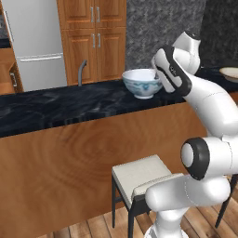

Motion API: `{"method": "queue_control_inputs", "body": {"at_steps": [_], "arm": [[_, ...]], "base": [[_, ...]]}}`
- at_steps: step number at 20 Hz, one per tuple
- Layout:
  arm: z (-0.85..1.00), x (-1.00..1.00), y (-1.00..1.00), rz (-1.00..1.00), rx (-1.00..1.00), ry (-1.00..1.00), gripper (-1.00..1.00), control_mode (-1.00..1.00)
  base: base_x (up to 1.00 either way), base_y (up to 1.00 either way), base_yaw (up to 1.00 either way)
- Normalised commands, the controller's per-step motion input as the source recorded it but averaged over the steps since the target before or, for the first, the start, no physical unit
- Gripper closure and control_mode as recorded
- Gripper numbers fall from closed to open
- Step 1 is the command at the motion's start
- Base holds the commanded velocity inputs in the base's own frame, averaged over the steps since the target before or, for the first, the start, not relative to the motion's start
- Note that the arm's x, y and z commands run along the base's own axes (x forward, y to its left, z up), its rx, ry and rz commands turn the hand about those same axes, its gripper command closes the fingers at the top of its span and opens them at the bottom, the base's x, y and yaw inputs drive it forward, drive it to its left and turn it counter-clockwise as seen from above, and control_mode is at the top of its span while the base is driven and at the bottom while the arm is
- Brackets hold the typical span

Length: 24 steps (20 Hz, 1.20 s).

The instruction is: Pick up the bowls from the cabinet and place each bowl in front of a stool on the dining counter.

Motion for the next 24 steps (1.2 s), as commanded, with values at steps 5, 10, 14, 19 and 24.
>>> {"method": "queue_control_inputs", "body": {"at_steps": [5, 10, 14, 19, 24], "arm": [[-0.13, 0.31, 0.03, -0.08, 0.0, 0.0, 1.0, -1.0], [-0.12, 0.17, 0.04, -0.04, 0.0, 0.0, 1.0, -1.0], [-0.21, 0.09, 0.09, -0.02, 0.0, 0.0, 1.0, -1.0], [-0.18, 0.09, 0.07, -0.03, 0.0, 0.0, 1.0, -1.0], [-0.09, 0.15, 0.0, -0.02, 0.0, 0.0, 1.0, -1.0]], "base": [[0.0, 0.0, 0.0], [0.0, 0.0, 0.0], [0.0, 0.0, 0.0], [0.0, 0.0, 0.0], [0.0, 0.0, 0.0]]}}
